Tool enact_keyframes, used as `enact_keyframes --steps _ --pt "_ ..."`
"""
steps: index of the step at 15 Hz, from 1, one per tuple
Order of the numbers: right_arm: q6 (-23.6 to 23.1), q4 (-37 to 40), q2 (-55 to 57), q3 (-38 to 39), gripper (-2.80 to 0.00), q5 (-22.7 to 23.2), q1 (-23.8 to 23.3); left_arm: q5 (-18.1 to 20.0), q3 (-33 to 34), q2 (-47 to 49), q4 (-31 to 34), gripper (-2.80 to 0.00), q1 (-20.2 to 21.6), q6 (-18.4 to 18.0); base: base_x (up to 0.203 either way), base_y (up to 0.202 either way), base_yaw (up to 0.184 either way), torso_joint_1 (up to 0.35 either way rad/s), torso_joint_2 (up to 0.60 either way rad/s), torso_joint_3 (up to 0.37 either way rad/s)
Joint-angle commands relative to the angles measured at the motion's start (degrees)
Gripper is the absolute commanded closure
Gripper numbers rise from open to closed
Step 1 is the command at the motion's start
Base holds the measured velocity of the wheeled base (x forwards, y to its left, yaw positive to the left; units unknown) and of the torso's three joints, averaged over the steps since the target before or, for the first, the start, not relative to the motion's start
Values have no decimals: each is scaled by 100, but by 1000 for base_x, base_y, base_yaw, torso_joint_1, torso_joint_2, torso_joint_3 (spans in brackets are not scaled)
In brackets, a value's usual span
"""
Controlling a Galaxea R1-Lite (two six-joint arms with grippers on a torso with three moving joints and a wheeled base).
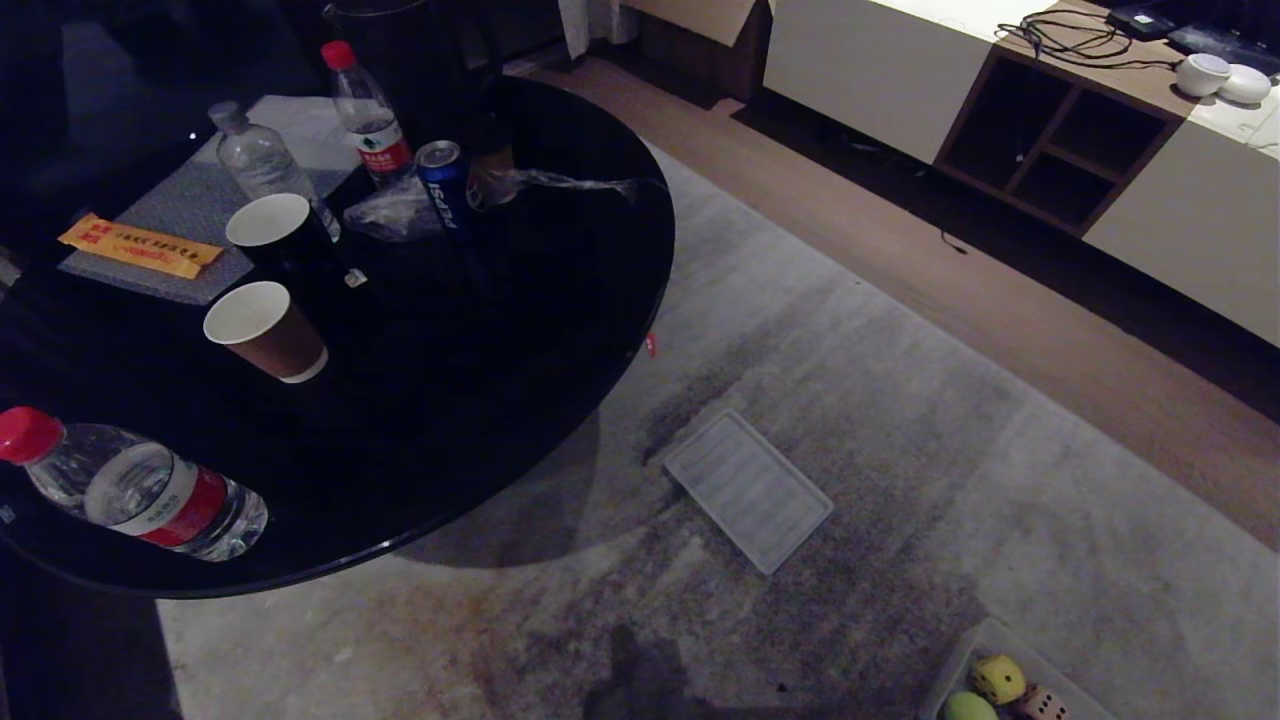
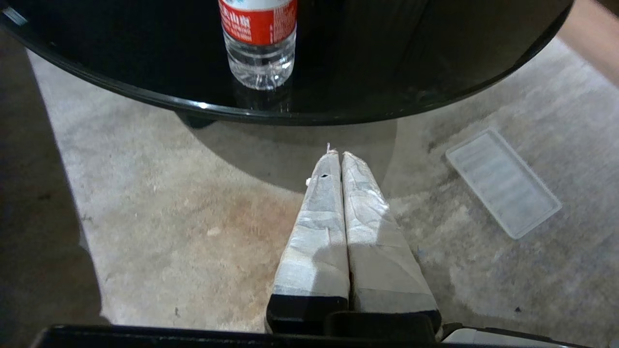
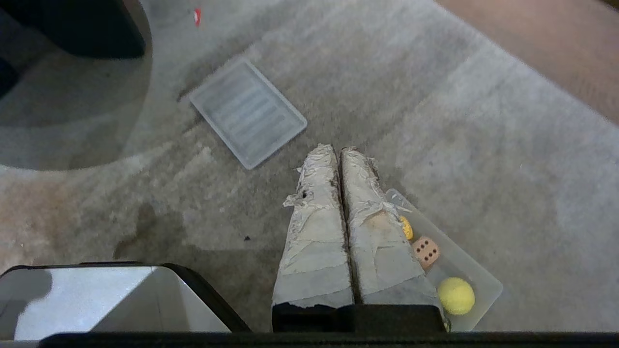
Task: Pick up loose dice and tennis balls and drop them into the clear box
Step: Close the lid
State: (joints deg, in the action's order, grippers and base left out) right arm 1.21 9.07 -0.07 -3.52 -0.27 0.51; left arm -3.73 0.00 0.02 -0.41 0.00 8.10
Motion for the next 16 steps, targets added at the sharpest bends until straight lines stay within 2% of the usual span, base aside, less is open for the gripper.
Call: enact_keyframes --steps 1,16 --pt "2 7 7 1 0 0 2 -4 9 6 -2 0 0 7 0 0 0 0 2 -203" --pt "-6 7 7 1 0 9 2 -4 9 6 -2 0 0 7 0 0 0 2 3 -197"
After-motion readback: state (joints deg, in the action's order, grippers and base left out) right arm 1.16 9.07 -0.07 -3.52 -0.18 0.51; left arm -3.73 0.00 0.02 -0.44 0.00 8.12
